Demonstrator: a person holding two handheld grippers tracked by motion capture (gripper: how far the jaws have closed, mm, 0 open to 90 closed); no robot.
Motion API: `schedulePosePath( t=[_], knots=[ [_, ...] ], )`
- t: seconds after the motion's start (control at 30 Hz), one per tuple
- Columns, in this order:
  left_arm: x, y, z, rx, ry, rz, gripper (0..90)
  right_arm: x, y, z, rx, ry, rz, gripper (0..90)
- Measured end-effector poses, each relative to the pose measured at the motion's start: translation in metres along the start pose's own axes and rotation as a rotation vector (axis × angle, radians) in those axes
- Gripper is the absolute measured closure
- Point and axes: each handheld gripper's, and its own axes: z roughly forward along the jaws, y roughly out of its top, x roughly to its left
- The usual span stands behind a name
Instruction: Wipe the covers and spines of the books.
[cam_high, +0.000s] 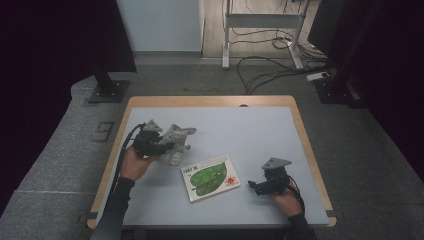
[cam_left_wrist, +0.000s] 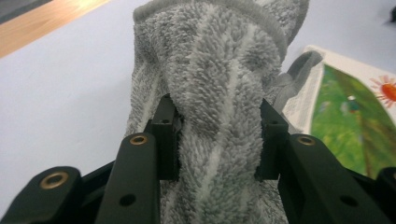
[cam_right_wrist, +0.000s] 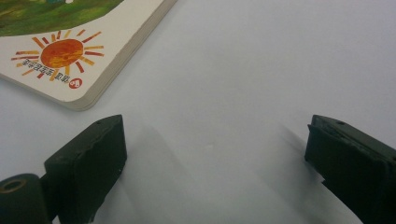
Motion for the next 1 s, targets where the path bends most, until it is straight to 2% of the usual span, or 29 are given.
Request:
schedulePosePath(
  t=[0.2,0.4,0.57,0.63,0.73,0.8,0.9,1.0],
  knots=[
    [0.022,-0.018,0.001,0.010,0.037,-0.063,60.6,0.000,0.000,0.000,0.000,0.000,-0.001,5.1],
    [0.040,-0.037,0.008,0.025,0.074,-0.119,60.5,0.000,0.000,0.000,0.000,0.000,0.000,5.0],
    [0.046,-0.047,0.018,0.030,0.097,-0.144,59.9,0.000,0.000,0.000,0.000,-0.001,0.000,5.0],
    [0.046,-0.050,0.024,0.038,0.113,-0.142,58.8,0.000,0.000,0.000,0.000,-0.001,0.000,5.0],
    [0.048,-0.055,0.034,0.065,0.118,-0.137,56.8,0.000,0.000,0.000,0.000,-0.001,0.000,5.0],
    [0.049,-0.057,0.038,0.069,0.107,-0.142,55.2,0.000,0.000,0.000,0.000,0.000,0.000,5.0],
    [0.048,-0.056,0.037,0.061,0.105,-0.148,46.8,0.000,0.000,0.000,0.000,-0.001,0.000,5.1],
    [0.044,-0.054,0.031,0.057,0.139,-0.124,27.5,0.000,0.000,0.000,0.000,-0.001,0.000,5.0]
  ],
)
